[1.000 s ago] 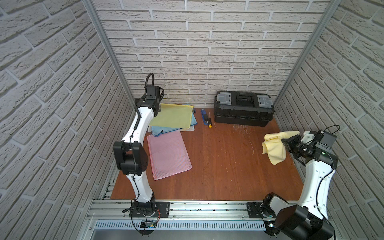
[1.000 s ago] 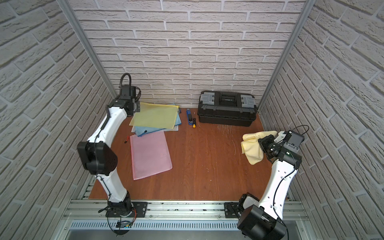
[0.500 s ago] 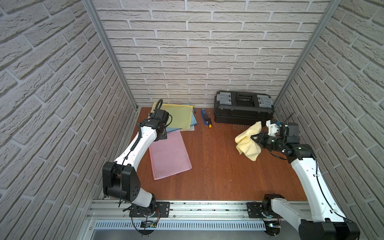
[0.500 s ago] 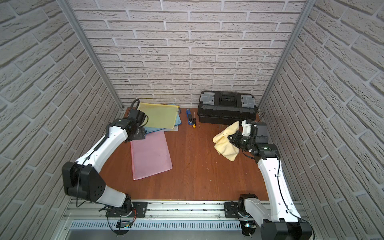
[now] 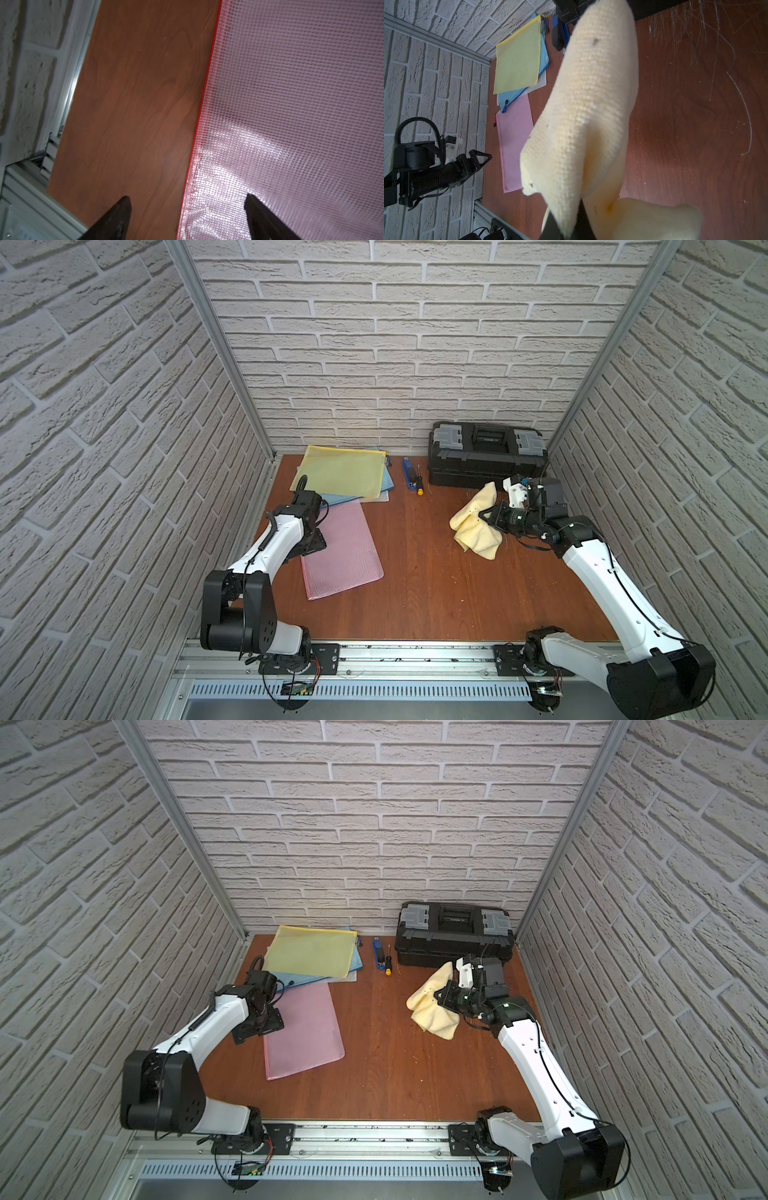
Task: Wipe the document bag
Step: Move the document bag to the center of the board.
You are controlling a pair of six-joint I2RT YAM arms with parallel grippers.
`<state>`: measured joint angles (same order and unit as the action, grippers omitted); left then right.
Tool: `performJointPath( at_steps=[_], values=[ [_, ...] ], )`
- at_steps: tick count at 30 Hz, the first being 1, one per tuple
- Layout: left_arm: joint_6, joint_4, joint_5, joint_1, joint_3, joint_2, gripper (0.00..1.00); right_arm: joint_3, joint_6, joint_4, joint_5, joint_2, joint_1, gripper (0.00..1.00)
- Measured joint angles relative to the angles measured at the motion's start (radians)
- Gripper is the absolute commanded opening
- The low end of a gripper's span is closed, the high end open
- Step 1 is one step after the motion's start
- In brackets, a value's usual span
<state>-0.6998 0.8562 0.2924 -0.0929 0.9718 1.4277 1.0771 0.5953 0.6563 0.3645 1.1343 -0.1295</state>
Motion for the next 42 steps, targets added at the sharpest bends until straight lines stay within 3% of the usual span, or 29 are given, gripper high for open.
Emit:
performJointPath(
  at_steps=[2, 11, 20, 24, 25, 26, 27, 28, 32, 36, 42],
  values=[
    [0.013, -0.071, -0.029, 0.008, -0.027, 0.002, 0.76, 0.002, 0.000, -0.002, -0.006, 0.011, -0.001, 0.02],
    [0.027, -0.298, -0.090, 0.103, -0.102, 0.081, 0.70, 0.017, 0.000, -0.011, -0.010, 0.058, -0.005, 0.02],
    [0.034, -0.440, -0.129, 0.106, -0.127, 0.180, 0.57, 0.044, 0.000, -0.012, -0.013, 0.095, -0.012, 0.02],
    [0.034, -0.477, -0.128, 0.106, -0.130, 0.187, 0.44, 0.049, 0.000, -0.013, -0.019, 0.095, -0.014, 0.02],
    [0.034, -0.484, -0.126, 0.106, -0.133, 0.187, 0.36, 0.049, 0.000, -0.013, -0.021, 0.095, -0.015, 0.02],
    [0.035, -0.490, -0.125, 0.106, -0.135, 0.187, 0.18, 0.049, 0.000, -0.012, -0.022, 0.095, -0.015, 0.02],
    [0.029, -0.495, -0.123, 0.107, -0.135, 0.187, 0.07, 0.049, 0.000, -0.013, -0.023, 0.096, -0.015, 0.02],
    [0.032, -0.503, -0.130, 0.109, -0.137, 0.187, 0.00, 0.049, 0.000, -0.012, -0.024, 0.096, -0.016, 0.02],
    [0.026, -0.512, -0.151, 0.093, -0.139, 0.182, 0.00, 0.049, 0.000, -0.012, -0.028, 0.096, -0.017, 0.02],
    [0.006, -0.443, -0.141, -0.023, -0.139, 0.147, 0.00, 0.055, -0.004, -0.005, -0.035, 0.095, -0.018, 0.02],
    [-0.068, -0.328, -0.177, -0.397, -0.067, 0.087, 0.00, 0.107, -0.016, 0.044, -0.065, 0.093, -0.018, 0.02]
  ],
)
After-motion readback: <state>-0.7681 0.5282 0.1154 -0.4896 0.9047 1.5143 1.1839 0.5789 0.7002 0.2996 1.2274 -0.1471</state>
